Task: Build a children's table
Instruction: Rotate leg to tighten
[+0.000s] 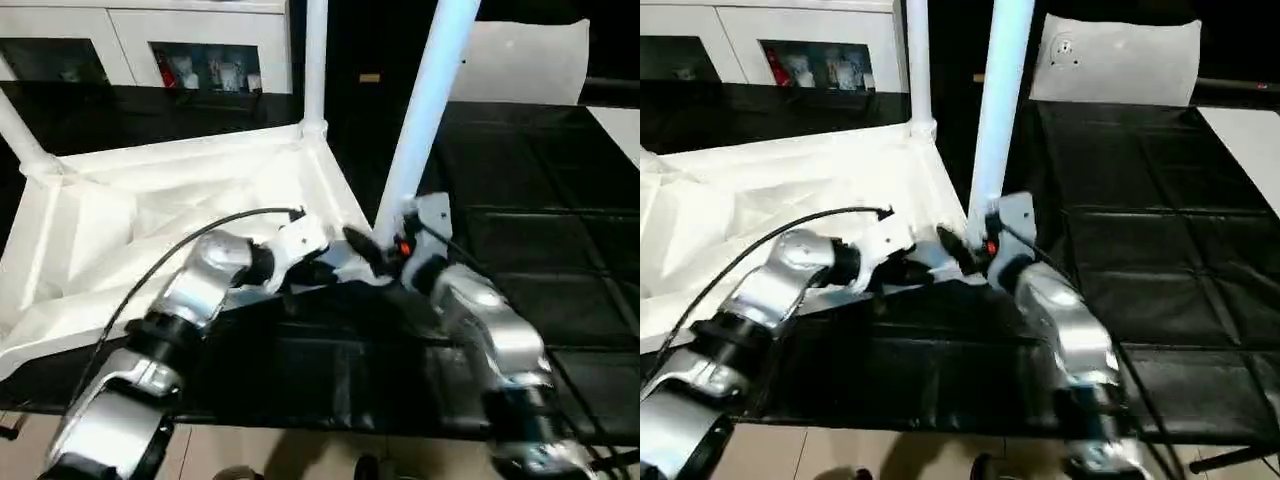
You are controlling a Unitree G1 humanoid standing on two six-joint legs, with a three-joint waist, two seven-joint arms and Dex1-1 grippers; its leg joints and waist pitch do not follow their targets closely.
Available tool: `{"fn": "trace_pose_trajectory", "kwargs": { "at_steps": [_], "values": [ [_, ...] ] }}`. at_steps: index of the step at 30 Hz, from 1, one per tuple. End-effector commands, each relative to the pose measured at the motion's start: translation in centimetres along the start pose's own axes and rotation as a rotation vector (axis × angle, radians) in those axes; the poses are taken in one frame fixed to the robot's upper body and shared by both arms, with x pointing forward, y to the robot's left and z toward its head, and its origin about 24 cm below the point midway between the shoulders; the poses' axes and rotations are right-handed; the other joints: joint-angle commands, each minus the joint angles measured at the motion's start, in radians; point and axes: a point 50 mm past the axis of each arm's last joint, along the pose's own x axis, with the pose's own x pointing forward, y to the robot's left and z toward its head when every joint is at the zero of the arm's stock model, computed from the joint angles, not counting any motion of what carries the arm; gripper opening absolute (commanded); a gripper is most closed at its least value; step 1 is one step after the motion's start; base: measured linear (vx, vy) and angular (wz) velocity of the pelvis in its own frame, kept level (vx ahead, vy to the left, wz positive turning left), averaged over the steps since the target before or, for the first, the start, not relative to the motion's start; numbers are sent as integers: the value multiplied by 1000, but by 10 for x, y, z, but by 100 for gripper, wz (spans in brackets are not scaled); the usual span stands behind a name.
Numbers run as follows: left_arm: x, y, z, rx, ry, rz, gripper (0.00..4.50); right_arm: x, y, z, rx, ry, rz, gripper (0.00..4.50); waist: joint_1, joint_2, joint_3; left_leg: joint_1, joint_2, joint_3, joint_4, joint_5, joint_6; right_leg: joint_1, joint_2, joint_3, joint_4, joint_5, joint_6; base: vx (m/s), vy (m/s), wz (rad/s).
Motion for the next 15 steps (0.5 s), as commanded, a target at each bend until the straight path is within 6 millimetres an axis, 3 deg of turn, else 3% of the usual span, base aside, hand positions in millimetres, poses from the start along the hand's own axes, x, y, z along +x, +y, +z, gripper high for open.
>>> {"fn": "trace_pose_trajectory", "kwargs": {
  "at_steps": [1, 4, 9, 12, 13, 15],
  "values": [
    [-1, -8, -1, 76, 16, -102, 0, -6, 6, -4, -25, 36, 135, 417, 9, 1, -69, -15, 30, -4, -47, -32, 119, 85, -63, 64, -43, -52, -233, 0, 0, 0],
    [-6, -12, -7, 108, 39, -177, 0, -20, -2, -4, -46, 69, 203, 430, 12, 2, -66, -13, 32, -1, -46, -53, 133, 82, -64, 63, -47, -89, -236, 0, 0, 0],
    [-18, -18, -14, 160, 96, -355, 0, -44, -7, 1, -110, 124, 453, 430, 28, -5, -69, -10, 41, 1, -46, -79, 120, 79, -66, 64, -48, -153, -226, 0, 0, 0],
    [-21, -20, -15, 190, 118, -409, 0, -50, -8, 1, -105, 149, 554, 430, 42, -2, -70, -9, 42, 2, -44, -80, 122, 78, -68, 63, -48, -163, -222, 0, 0, 0],
    [-22, -21, -15, 204, 125, -439, 0, -52, -8, 1, -99, 158, 606, 404, 49, -9, -74, -10, 43, 4, -43, -72, 122, 79, -69, 64, -45, -159, -224, 0, 0, 0],
    [-23, -21, -15, 211, 128, -449, 0, -53, -8, 2, -98, 162, 623, 404, 55, -6, -74, -10, 44, 4, -41, -64, 119, 77, -70, 64, -43, -162, -223, 0, 0, 0]
  ]
}}
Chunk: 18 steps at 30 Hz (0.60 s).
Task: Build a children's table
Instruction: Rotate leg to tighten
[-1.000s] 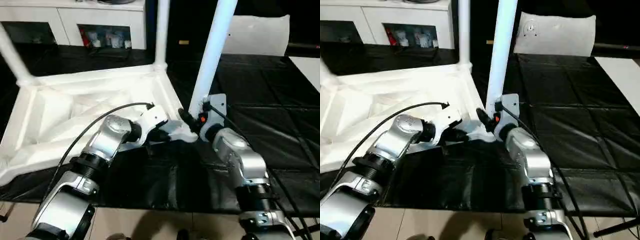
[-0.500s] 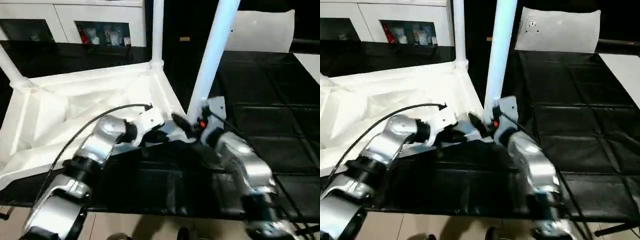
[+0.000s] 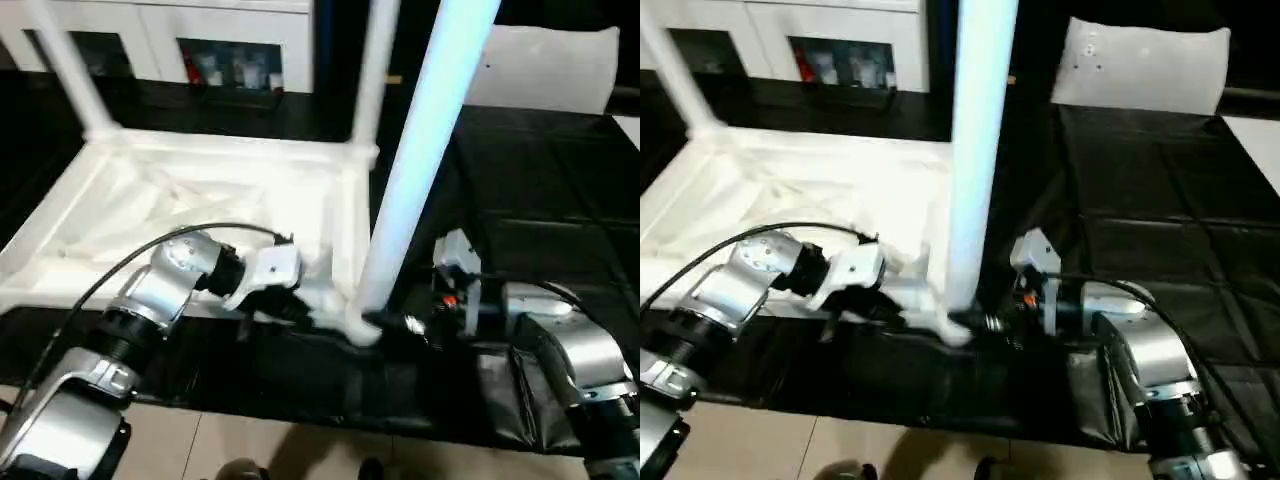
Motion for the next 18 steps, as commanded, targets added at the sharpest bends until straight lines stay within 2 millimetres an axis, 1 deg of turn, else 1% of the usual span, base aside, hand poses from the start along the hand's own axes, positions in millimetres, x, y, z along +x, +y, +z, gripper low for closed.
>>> {"fn": "trace_pose_trajectory", "kwargs": {
  "at_steps": [1, 3, 4, 5, 7, 9, 10, 11, 12, 13, 15, 16, 17, 18],
  "values": [
    [8, -6, -1, 31, 41, -96, 0, -1, 0, 3, -5, -3, 49, 390, 6, -10, -77, -6, 42, 0, -52, -57, 116, 77, -70, 64, -47, -162, -220, 0, 0, 0],
    [8, -6, 0, 43, 50, -116, 0, -2, 1, 3, 10, 0, 94, 367, 9, -10, -77, -6, 42, 0, -51, -54, 114, 77, -70, 64, -47, -167, -219, 0, 0, 0],
    [8, -6, 1, 56, 54, -128, 0, -2, 1, 4, 15, 8, 126, 360, 15, -13, -78, -5, 41, 1, -51, -59, 109, 77, -70, 64, -49, -188, -213, 0, 0, 0],
    [7, -6, 2, 69, 57, -140, 0, -2, 1, 4, 18, 20, 159, 355, 16, -14, -78, -7, 41, 1, -50, -62, 108, 77, -70, 63, -48, -194, -211, 0, 0, 0],
    [8, -6, 3, 81, 56, -151, 0, -1, 2, 4, 25, 34, 189, 347, 19, -13, -77, -6, 41, 1, -50, -64, 103, 74, -69, 64, -50, -206, -204, 0, 0, 0],
    [10, -7, 5, 92, 51, -167, 0, 0, 2, 4, 32, 45, 221, 326, 22, -18, -78, -7, 41, 1, -49, -65, 97, 75, -70, 64, -50, -222, -194, 0, 0, 0],
    [10, -7, 5, 92, 51, -167, 0, 0, 2, 4, 32, 45, 221, 320, 24, -16, -78, -7, 41, 1, -49, -67, 94, 73, -71, 64, -50, -232, -193, 0, 0, 0],
    [10, -7, 6, 98, 51, -176, 0, 0, 2, 4, 34, 49, 234, 314, 25, -19, -78, -7, 41, 1, -49, -73, 89, 73, -71, 64, -52, -247, -186, 0, 0, 0],
    [11, -8, 7, 103, 49, -183, 0, 1, 2, 4, 35, 55, 253, 297, 27, -19, -79, -8, 40, 0, -48, -78, 84, 74, -72, 64, -52, -262, -181, 0, 0, 0],
    [11, -8, 7, 103, 49, -183, 0, 1, 2, 4, 35, 55, 253, 297, 27, -18, -79, -8, 40, 0, -48, -79, 82, 74, -71, 63, -52, -266, -178, 0, 0, 0],
    [11, -8, 7, 107, 51, -187, 0, 2, 2, 4, 31, 61, 262, 278, 29, -18, -78, -7, 40, 0, -48, -84, 79, 72, -71, 64, -53, -275, -172, 0, 0, 0],
    [11, -8, 6, 110, 54, -188, 0, 3, 2, 3, 30, 65, 269, 278, 32, -19, -79, -7, 40, 0, -48, -81, 76, 71, -71, 64, -53, -281, -166, 0, 0, 0],
    [11, -8, 6, 110, 54, -188, 0, 3, 2, 3, 30, 65, 269, 254, 34, -18, -80, -7, 40, 0, -47, -80, 76, 72, -71, 64, -53, -280, -164, 0, 0, 0],
    [10, -8, 6, 112, 57, -188, 0, 4, 1, 3, 31, 67, 273, 238, 36, -19, -81, -7, 40, 0, -47, -74, 76, 72, -71, 64, -51, -272, -163, 0, 0, 0]
  ]
}}
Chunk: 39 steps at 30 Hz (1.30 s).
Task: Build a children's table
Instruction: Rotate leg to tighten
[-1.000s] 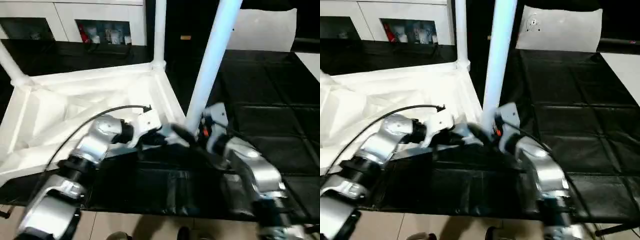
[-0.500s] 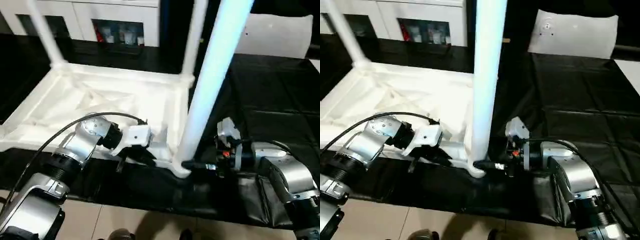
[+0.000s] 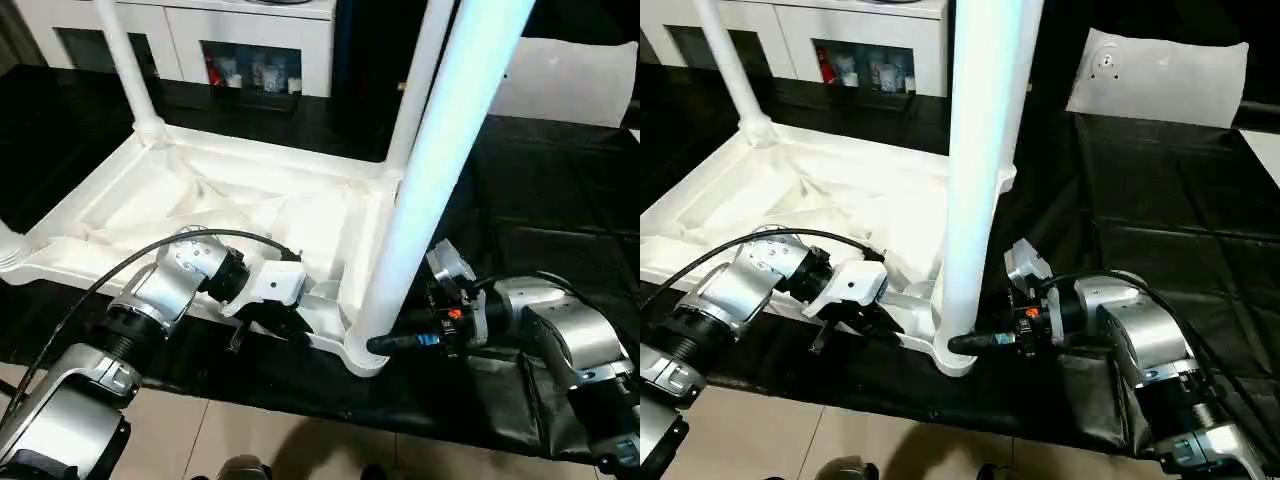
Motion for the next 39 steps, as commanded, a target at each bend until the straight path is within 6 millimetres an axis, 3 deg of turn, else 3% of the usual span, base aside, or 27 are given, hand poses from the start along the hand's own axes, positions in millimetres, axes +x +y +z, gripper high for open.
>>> {"fn": "trace_pose_trajectory", "kwargs": {
  "at_steps": [1, 11, 15, 17, 19, 20, 21, 22, 23, 25, 26, 27, 28, 29, 30, 31, 34, 36, 39],
  "values": [
    [5, -3, 2, 35, 37, -76, 0, 1, -1, 1, -5, 16, 25, 233, -2, -11, -80, -6, 39, 0, -60, -67, 76, 71, -68, 63, -62, -259, -167, 0, 0, 0],
    [4, -2, -1, 30, 46, -61, 0, 5, -1, 1, -4, 15, 38, 210, 0, -15, -82, -8, 36, 0, -58, -60, 74, 73, -67, 62, -61, -260, -156, 0, 0, 0],
    [5, 3, -3, -28, 13, 36, 0, 15, 3, 0, 38, -57, -13, 209, -1, -18, -79, -5, 37, 1, -60, -74, 68, 69, -66, 63, -65, -276, -147, 0, 0, 0],
    [7, 7, -3, -49, 5, 93, 0, 20, 3, -1, 45, -81, -57, 209, -2, -17, -75, -5, 36, 0, -63, -101, 54, 69, -67, 63, -72, -325, -130, 0, 0, 0],
    [10, 12, -2, -75, -8, 154, 0, 27, -1, -4, 42, -101, -140, 209, -7, -18, -66, 1, 30, 0, -69, -158, 35, 65, -68, 58, -93, -474, -83, 0, 0, 0],
    [12, 18, 0, -110, -29, 210, 0, 33, -5, -6, 34, -110, -220, 209, -7, -4, -59, 7, 28, -1, -69, -184, 29, 59, -69, 57, -102, -521, -70, 0, 0, 0],
    [12, 19, 0, -116, -33, 219, 0, 34, -6, -6, 33, -111, -233, 209, -13, -10, -55, 7, 26, 0, -70, -206, 20, 59, -68, 55, -111, -569, -51, 0, 0, 0],
    [15, 27, 5, -187, -82, 302, 0, 43, -14, -7, 52, -130, -359, 206, -21, -11, -52, 19, 17, -5, -68, -243, 0, 56, -70, 42, -130, -684, 1, 0, 0, 0],
    [17, 33, 8, -233, -107, 344, 0, 49, -21, -5, 88, -149, -433, 206, -29, -9, -50, 18, 15, -7, -68, -252, -4, 56, -67, 36, -135, -699, 11, -53, 9, -4],
    [20, 39, 12, -290, -128, 399, 0, 59, -28, -2, 134, -174, -522, 201, -61, -4, -55, 3, 16, -24, -73, -281, -18, 76, -65, 11, -142, -687, 39, -58, 19, -11],
    [21, 42, 12, -309, -127, 422, 0, 63, -31, 0, 149, -188, -559, 201, -69, -3, -57, -2, 20, -29, -76, -290, -17, 84, -67, 7, -141, -667, 42, -53, 47, -19],
    [23, 45, 13, -335, -122, 455, 0, 69, -35, 4, 175, -208, -607, 199, -83, 11, -54, -3, 31, -37, -84, -328, -9, 88, -68, 2, -144, -617, 29, -32, 74, -19],
    [23, 46, 13, -343, -123, 467, 0, 70, -36, 5, 181, -212, -622, 198, -101, 17, -54, 0, 38, -45, -88, -374, 1, 92, -70, -6, -143, -560, 6, -32, 74, -19],
    [24, 49, 14, -363, -122, 499, 0, 74, -39, 8, 198, -220, -660, 198, -101, 17, -54, 0, 38, -45, -88, -374, 1, 92, -70, -6, -143, -560, 6, -11, 70, -13],
    [26, 56, 16, -405, -126, 569, 0, 83, -45, 12, 235, -229, -739, 198, -118, 19, -49, 5, 39, -47, -91, -419, 4, 89, -72, -7, -145, -524, -18, -3, 52, -8],
    [26, 57, 17, -412, -127, 581, 0, 84, -46, 13, 240, -229, -752, 198, -123, 18, -49, 15, 33, -45, -87, -430, 2, 83, -74, -7, -148, -531, -29, -3, 52, -8],
    [28, 64, 22, -456, -125, 660, 0, 102, -50, 17, 263, -224, -829, 198, -123, 15, -51, 17, 27, -36, -84, -363, 14, 77, -78, 8, -144, -485, -67, 0, 0, 0],
    [28, 66, 25, -452, -118, 677, 0, 109, -49, 20, 249, -242, -832, 254, -119, 12, -50, 11, 29, -31, -87, -319, 26, 78, -76, 19, -134, -447, -88, 0, 0, 0],
    [28, 66, 25, -444, -114, 674, 0, 109, -48, 19, 258, -258, -843, 270, -114, 9, -55, 7, 29, -25, -86, -245, 40, 80, -74, 35, -116, -351, -132, 0, 0, 0]
  ]
}}
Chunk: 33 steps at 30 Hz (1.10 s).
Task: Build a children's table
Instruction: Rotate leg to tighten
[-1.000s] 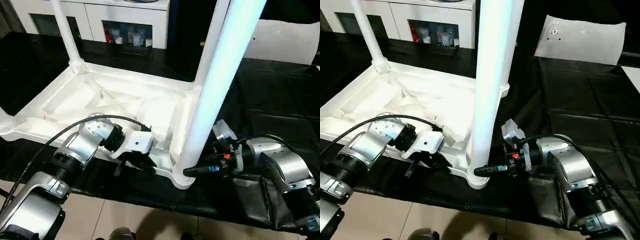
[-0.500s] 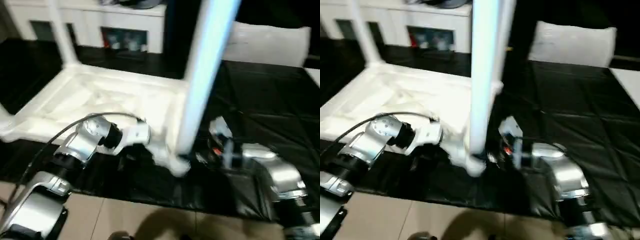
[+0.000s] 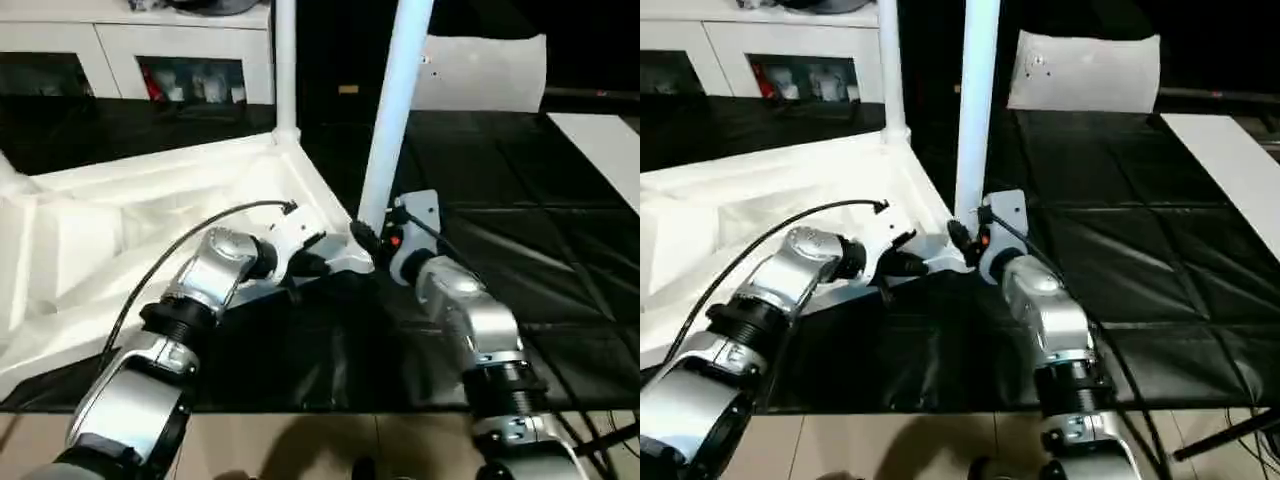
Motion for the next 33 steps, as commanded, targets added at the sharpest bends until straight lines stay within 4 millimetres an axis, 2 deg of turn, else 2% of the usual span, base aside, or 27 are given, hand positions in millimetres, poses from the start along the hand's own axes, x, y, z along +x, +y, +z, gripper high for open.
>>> {"fn": "trace_pose_trajectory", "kwargs": {
  "at_steps": [1, 4, 5, 6, 9, 10, 15, 17, 18, 20, 22, 25, 27, 29, 32, 33],
  "values": [
    [10, -7, 27, 59, -62, 22, 0, 11, 46, -15, 44, 60, 202, 277, 11, 4, -53, -9, 32, -4, -83, -219, 44, 47, -72, 64, -56, -342, -141, 0, 0, 0],
    [9, -6, 25, 68, -57, 15, 0, 8, 41, -14, 30, 45, 187, 315, 19, 3, -58, -9, 31, 1, -81, -179, 57, 48, -71, 68, -53, -345, -146, 0, 0, 0],
    [7, -6, 23, 74, -54, 8, 0, 6, 37, -13, 24, 34, 190, 322, 21, 3, -58, -8, 31, 1, -80, -178, 58, 46, -71, 68, -54, -356, -144, 0, 0, 0],
    [4, -5, 21, 103, -53, -18, 0, 0, 28, -11, -1, 7, 190, 328, 26, 1, -60, -12, 28, 2, -79, -161, 60, 48, -71, 70, -53, -354, -140, 0, 0, 0],
    [-2, -5, 14, 147, -44, -67, 0, -10, 15, -10, -30, -17, 205, 361, 38, 0, -64, -17, 28, 5, -75, -113, 82, 48, -68, 74, -44, -301, -142, 0, 0, 0],
    [-6, -4, 10, 155, -33, -88, 0, -15, 8, -9, -39, -26, 221, 368, 39, 1, -70, -19, 29, 5, -74, -84, 85, 52, -67, 74, -35, -256, -156, 0, 0, 0],
    [-18, -4, 0, 222, -32, -195, 0, -35, -11, -5, -98, -34, 303, 419, 47, 0, -77, -21, 31, 5, -68, -13, 119, 57, -63, 74, -14, -108, -209, 0, 0, 0],
    [-24, -5, -6, 244, -14, -258, 0, -44, -19, -3, -135, -18, 362, 428, 49, 5, -81, -22, 32, 3, -63, 17, 137, 56, -64, 75, -5, -54, -227, 0, 0, 0],
    [-29, -6, -12, 306, 21, -322, 0, -51, -25, -2, -158, -1, 417, 439, 51, 4, -83, -23, 33, 3, -61, 23, 150, 54, -63, 74, -4, -36, -240, 0, 0, 0],
    [-32, -6, -15, 331, 37, -348, 0, -55, -28, 0, -166, 8, 451, 447, 54, 3, -77, -24, 34, 6, -62, -10, 153, 52, -64, 74, -9, -77, -238, 0, 0, 0],
    [-37, -6, -19, 347, 46, -392, 0, -62, -31, 3, -177, 24, 540, 447, 59, 3, -74, -22, 37, 9, -65, -63, 129, 50, -66, 73, -19, -161, -225, 0, 0, 0],
    [-44, -7, -20, 370, 64, -474, 0, -70, -34, 6, -216, 60, 663, 447, 81, -2, -69, -17, 41, 14, -68, -139, 87, 46, -68, 74, -34, -320, -171, 0, 0, 0],
    [-47, -8, -22, 390, 94, -523, 0, -73, -34, 7, -239, 73, 726, 447, 88, -1, -69, -17, 42, 11, -71, -146, 73, 45, -69, 75, -35, -349, -154, 0, 0, 0],
    [-48, -9, -22, 413, 109, -557, 0, -75, -33, 7, -243, 92, 785, 447, 92, -6, -72, -18, 39, 11, -70, -139, 70, 46, -69, 75, -34, -367, -140, 0, 0, 0],
    [-48, -13, -20, 434, 103, -606, 0, -78, -30, 6, -239, 133, 884, 447, 102, -5, -74, -13, 39, 14, -68, -126, 70, 42, -67, 76, -35, -367, -141, 0, 0, 0],
    [-48, -15, -20, 446, 102, -624, 0, -79, -29, 5, -237, 149, 921, 421, 104, -5, -74, -14, 40, 15, -68, -121, 70, 42, -67, 77, -33, -359, -144, 0, 0, 0]
  ]
}}
